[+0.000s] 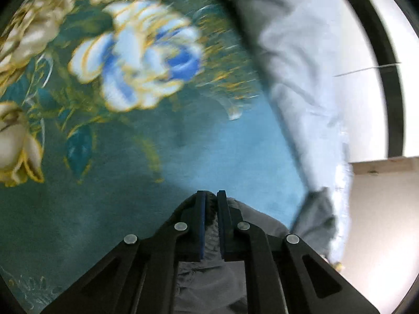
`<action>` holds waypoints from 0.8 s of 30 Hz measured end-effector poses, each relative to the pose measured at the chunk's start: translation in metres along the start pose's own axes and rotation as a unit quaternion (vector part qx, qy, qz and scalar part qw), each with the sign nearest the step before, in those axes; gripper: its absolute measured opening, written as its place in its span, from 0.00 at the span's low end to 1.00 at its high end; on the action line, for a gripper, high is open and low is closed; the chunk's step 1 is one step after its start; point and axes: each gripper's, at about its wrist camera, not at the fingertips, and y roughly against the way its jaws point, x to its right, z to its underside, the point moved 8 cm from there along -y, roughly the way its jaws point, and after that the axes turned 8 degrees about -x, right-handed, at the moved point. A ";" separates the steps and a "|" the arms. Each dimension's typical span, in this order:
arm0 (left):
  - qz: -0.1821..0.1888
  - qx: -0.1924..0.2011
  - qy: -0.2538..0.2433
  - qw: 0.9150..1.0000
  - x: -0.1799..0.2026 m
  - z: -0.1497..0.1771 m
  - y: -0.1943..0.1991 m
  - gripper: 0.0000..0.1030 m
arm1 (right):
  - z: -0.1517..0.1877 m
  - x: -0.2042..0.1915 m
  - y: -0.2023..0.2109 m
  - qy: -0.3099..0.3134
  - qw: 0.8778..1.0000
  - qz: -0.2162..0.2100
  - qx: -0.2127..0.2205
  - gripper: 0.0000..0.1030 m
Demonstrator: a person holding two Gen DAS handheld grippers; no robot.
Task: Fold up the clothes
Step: 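Hold the cuff with the right gripper while the left gripper grasps the waistband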
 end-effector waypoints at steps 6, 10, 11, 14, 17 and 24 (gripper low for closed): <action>-0.038 -0.031 0.041 0.998 -0.015 -0.005 -0.013 0.08 | 0.002 0.001 -0.023 -0.021 0.999 0.024 -0.031 0.07; -0.039 -0.034 0.068 0.996 -0.018 0.000 0.003 0.12 | 0.005 0.002 -0.015 -0.033 0.999 0.023 -0.035 0.09; -0.041 -0.027 0.080 0.996 -0.021 0.003 0.010 0.13 | 0.008 0.002 -0.009 -0.038 0.999 0.020 -0.032 0.09; -0.045 -0.010 0.112 0.993 -0.030 0.017 0.027 0.18 | 0.012 0.001 0.003 -0.049 0.998 0.011 -0.025 0.10; -0.073 0.005 0.137 0.988 -0.036 0.023 0.040 0.20 | 0.022 -0.003 0.017 -0.058 0.998 0.000 -0.021 0.10; -0.130 0.021 0.160 0.978 -0.022 0.035 0.066 0.20 | 0.046 -0.015 0.054 -0.031 0.999 -0.008 -0.007 0.10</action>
